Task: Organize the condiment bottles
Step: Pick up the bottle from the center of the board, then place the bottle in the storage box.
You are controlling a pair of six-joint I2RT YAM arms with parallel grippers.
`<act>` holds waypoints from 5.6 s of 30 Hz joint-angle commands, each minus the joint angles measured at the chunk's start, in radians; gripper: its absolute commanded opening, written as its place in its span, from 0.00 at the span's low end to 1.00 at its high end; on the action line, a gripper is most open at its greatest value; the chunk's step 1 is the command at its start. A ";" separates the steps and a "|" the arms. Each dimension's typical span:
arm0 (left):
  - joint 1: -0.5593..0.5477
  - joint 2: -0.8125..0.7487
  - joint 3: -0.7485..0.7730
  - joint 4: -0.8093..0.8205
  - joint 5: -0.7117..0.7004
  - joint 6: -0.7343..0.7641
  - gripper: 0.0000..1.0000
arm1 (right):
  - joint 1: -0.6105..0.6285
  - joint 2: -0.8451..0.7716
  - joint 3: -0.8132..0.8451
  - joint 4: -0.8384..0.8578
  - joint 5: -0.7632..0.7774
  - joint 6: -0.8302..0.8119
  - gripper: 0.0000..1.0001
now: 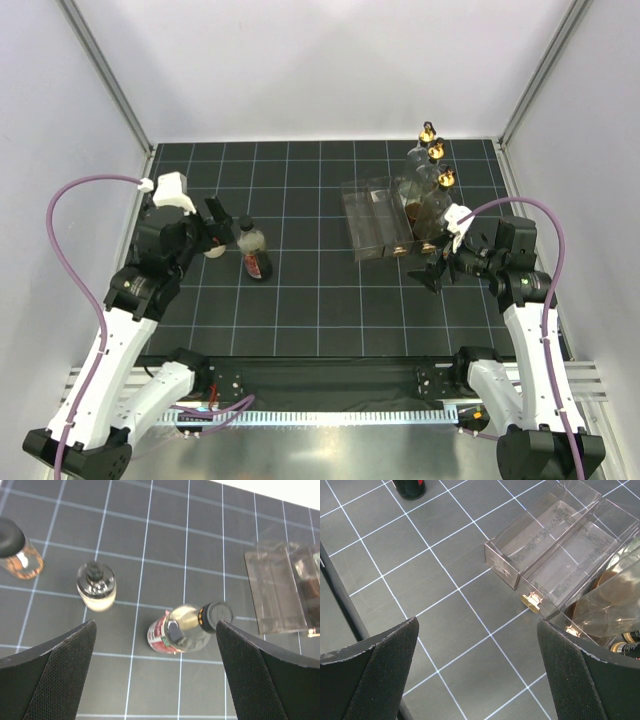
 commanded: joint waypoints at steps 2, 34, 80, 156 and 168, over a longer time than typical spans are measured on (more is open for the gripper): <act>0.007 0.002 -0.015 -0.029 0.043 -0.041 1.00 | -0.003 -0.004 0.001 0.021 0.000 -0.017 1.00; 0.008 0.080 -0.012 -0.086 0.296 0.046 1.00 | -0.003 0.018 0.002 0.015 -0.003 -0.018 1.00; -0.116 0.335 0.184 0.045 0.382 0.285 0.00 | -0.003 0.038 0.007 0.007 0.011 -0.026 1.00; -0.354 1.352 1.439 0.355 0.437 0.170 0.00 | -0.003 0.009 0.012 0.026 0.072 0.017 1.00; -0.397 1.441 1.462 0.496 0.380 0.153 0.00 | -0.003 0.006 0.012 0.029 0.077 0.019 1.00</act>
